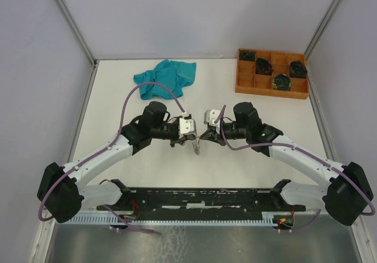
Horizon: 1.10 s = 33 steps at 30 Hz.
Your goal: Put the keys on the keyring
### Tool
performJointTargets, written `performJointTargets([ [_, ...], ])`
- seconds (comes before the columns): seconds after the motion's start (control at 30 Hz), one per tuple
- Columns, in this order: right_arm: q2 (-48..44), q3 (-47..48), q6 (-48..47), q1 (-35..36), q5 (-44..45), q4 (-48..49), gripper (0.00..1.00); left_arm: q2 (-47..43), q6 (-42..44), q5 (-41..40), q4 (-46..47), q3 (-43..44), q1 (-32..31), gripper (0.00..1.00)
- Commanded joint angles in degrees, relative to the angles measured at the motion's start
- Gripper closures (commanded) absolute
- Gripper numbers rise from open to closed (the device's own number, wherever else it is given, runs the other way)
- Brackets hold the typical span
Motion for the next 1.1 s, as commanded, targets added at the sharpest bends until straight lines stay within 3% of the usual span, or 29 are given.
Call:
performJointTargets([
  [0.0, -1.0, 0.05, -0.39, -0.28, 0.0, 1.29, 0.99, -0.4, -0.21, 1.73, 0.66, 1.25, -0.35, 0.97],
  [1.07, 0.25, 1.19, -0.47, 0.0, -0.63, 0.29, 0.99, 0.59, -1.57, 3.16, 0.65, 2.18, -0.33, 0.97],
])
